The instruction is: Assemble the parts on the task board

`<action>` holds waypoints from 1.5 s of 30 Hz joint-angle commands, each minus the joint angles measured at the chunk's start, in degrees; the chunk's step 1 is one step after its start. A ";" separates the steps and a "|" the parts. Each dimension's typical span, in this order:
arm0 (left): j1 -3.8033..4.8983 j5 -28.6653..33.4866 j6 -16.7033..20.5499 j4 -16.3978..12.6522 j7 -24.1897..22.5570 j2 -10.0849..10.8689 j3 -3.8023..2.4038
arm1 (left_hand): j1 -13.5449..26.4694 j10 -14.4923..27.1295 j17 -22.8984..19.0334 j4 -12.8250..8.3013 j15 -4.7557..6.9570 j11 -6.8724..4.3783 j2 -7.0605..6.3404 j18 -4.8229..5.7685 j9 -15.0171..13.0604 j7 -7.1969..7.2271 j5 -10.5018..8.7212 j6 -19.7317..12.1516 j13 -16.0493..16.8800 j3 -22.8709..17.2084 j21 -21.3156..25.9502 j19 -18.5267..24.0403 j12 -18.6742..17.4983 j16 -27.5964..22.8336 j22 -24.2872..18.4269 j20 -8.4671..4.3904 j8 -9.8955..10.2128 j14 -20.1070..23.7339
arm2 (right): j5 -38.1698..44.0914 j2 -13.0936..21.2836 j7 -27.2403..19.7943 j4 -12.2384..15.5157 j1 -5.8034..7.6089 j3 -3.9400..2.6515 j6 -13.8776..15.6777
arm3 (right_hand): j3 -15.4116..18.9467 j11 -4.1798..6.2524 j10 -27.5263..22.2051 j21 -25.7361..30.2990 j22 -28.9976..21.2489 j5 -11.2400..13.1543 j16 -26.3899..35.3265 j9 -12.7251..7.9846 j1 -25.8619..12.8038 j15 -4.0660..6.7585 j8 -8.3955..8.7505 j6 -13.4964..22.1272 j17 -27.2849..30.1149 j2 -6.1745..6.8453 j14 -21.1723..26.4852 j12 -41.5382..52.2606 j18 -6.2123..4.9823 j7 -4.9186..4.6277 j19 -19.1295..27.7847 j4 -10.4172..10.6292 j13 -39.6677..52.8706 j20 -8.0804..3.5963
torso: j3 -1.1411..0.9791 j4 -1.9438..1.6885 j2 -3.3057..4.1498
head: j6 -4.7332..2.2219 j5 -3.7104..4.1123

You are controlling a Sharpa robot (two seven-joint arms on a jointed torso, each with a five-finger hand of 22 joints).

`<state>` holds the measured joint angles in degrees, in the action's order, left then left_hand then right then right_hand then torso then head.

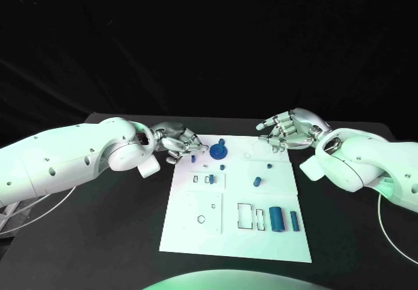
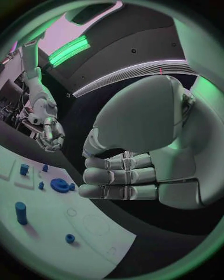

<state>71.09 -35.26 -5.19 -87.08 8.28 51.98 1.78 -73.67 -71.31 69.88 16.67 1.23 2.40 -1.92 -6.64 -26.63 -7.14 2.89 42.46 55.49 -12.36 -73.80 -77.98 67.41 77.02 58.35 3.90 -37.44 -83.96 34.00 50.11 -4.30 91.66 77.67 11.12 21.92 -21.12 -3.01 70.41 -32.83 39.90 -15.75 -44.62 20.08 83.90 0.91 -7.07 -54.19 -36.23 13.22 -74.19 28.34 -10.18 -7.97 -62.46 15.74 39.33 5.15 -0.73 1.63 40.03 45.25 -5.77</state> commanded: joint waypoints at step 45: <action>3.37 -15.20 -14.78 5.00 25.33 -12.67 2.10 | 12.61 -1.00 -0.09 0.10 2.08 -1.97 3.44 1.31 -6.98 2.42 -0.11 -1.84 3.80 8.08 -3.20 0.10 5.40 0.02 4.12 -1.47 -11.94 -0.91 | -7.33 -1.87 -8.12 -6.06 0.12 -0.01 2.78 | -4.87 -0.49 10.66 14.80 -16.38 0.58 24.13 2.24 -9.39 -1.11 -0.80 -3.15 9.05 2.65 -3.36 -22.90 -0.22 -0.36 -5.07 -8.11 -28.70 1.41 | 0.00 -0.09 -0.26 | 1.45 -0.25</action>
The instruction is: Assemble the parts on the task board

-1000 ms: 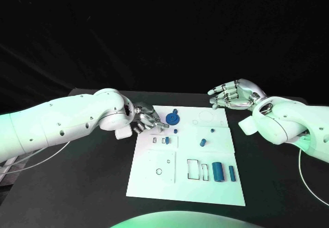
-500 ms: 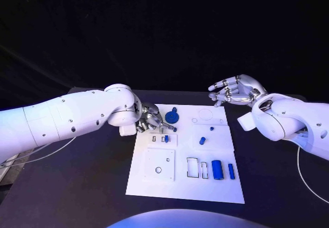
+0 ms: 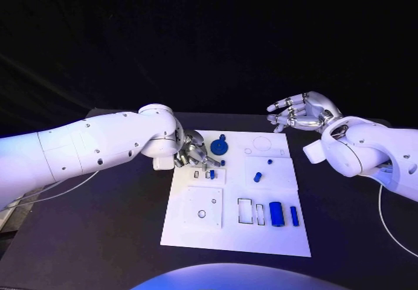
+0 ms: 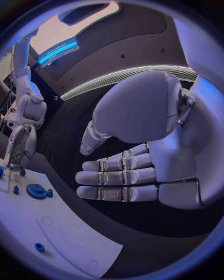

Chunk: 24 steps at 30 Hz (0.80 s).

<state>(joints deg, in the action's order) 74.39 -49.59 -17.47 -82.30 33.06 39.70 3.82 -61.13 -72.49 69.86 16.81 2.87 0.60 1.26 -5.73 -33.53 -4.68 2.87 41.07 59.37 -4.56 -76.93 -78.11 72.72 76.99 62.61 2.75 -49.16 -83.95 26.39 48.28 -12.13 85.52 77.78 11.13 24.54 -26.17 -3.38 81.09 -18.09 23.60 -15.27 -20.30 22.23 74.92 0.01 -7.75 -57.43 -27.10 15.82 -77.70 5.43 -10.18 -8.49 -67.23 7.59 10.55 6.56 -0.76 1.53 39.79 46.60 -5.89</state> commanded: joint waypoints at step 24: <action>-0.02 0.49 -3.54 1.21 0.52 -1.97 1.17 | -2.26 1.18 -0.12 -0.13 0.42 -0.13 0.98 0.30 -0.87 -0.07 -0.06 -1.25 -1.33 0.84 0.26 0.64 -0.58 -0.02 -0.67 -0.28 -0.96 -0.91 | 0.23 -0.33 0.63 0.11 0.00 -0.02 -0.31 | 0.11 -0.37 -0.62 0.58 -0.54 0.08 0.01 0.08 -0.55 -0.48 0.04 0.54 -0.89 -0.02 1.11 -0.47 -0.16 -0.07 0.14 0.13 0.35 0.21 | 0.03 -0.01 -0.06 | 0.63 -0.20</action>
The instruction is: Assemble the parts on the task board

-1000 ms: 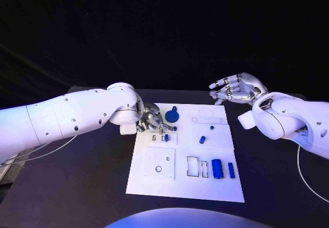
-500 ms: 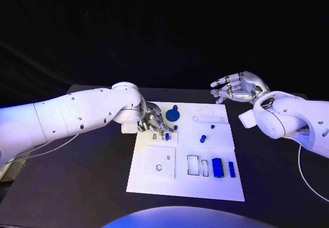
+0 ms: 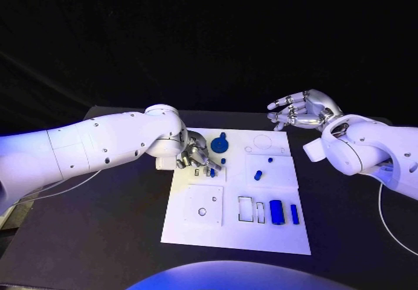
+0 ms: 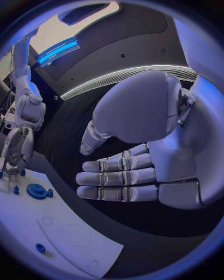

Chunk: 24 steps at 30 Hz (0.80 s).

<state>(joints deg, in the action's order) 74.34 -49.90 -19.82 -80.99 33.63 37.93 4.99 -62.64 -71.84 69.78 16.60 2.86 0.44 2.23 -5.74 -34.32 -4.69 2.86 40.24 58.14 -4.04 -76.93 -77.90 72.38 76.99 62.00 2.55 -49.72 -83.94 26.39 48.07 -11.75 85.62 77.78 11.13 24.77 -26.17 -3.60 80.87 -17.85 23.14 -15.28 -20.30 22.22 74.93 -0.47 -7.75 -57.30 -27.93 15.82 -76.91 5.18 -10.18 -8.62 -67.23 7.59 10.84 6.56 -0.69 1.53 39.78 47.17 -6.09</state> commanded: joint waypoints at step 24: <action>-0.01 1.79 -0.89 0.70 -0.22 -0.92 0.11 | -3.55 1.15 -0.05 0.05 0.39 0.07 1.23 0.27 -0.52 -0.13 -0.06 -0.93 -1.06 0.00 0.36 0.57 -0.65 -0.05 -0.17 -0.01 -0.71 -0.92 | 0.18 -0.34 0.61 -0.01 -0.01 -0.02 -1.27 | 0.14 -0.21 -0.42 0.47 -0.21 0.10 0.01 0.10 -0.77 -0.07 0.05 0.48 -0.30 -0.13 0.48 -0.28 -0.16 0.01 0.22 0.29 0.17 0.28 | -0.04 -0.01 -0.03 | 0.25 0.11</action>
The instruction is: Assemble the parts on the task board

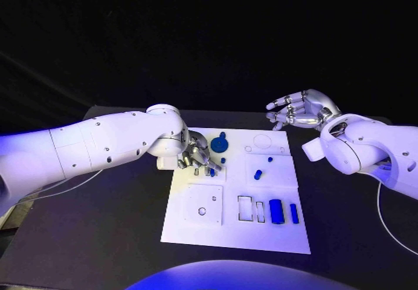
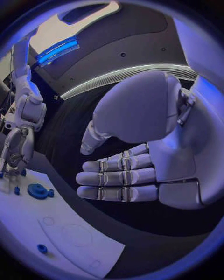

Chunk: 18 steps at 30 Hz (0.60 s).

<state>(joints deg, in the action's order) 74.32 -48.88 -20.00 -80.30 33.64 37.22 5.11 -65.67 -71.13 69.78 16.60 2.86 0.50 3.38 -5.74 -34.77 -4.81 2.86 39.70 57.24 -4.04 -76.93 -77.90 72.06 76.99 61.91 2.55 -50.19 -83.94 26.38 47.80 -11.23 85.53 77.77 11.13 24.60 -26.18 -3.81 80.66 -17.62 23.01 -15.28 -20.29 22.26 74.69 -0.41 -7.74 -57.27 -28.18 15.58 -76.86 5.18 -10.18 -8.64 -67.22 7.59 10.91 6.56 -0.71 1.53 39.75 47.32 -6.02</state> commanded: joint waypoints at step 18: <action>-0.01 0.92 -0.35 0.06 -0.45 -0.31 0.03 | -2.04 1.37 -0.05 0.00 0.00 0.54 0.37 0.26 0.80 -0.67 -0.05 -1.81 -1.60 0.10 0.47 0.71 -1.15 -0.06 -0.23 0.27 1.51 -0.92 | 0.18 -0.12 0.37 0.07 0.00 -0.02 -1.68 | 0.20 -0.04 -0.21 0.30 -0.16 0.11 -0.02 0.07 -0.70 -0.16 0.07 0.53 -0.24 0.07 0.48 -0.30 -0.17 0.00 0.24 0.42 0.19 0.32 | 0.04 0.01 -0.01 | 0.07 0.08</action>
<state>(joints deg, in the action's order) 74.31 -48.52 -19.97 -80.14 33.59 37.07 5.15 -67.18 -70.02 69.78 16.60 2.86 1.03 3.84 -5.73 -34.01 -5.51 2.86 38.40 55.69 -4.04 -76.71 -77.48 71.20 76.99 61.73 2.56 -48.83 -83.94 26.37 47.77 -10.95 85.56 77.77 11.13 24.10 -26.01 -3.81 80.66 -17.62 22.95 -15.28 -20.29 22.25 74.71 -0.62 -7.74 -57.28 -28.31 15.60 -76.65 5.19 -10.18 -8.63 -67.22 7.76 11.02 6.56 -0.70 1.53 39.75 47.43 -5.94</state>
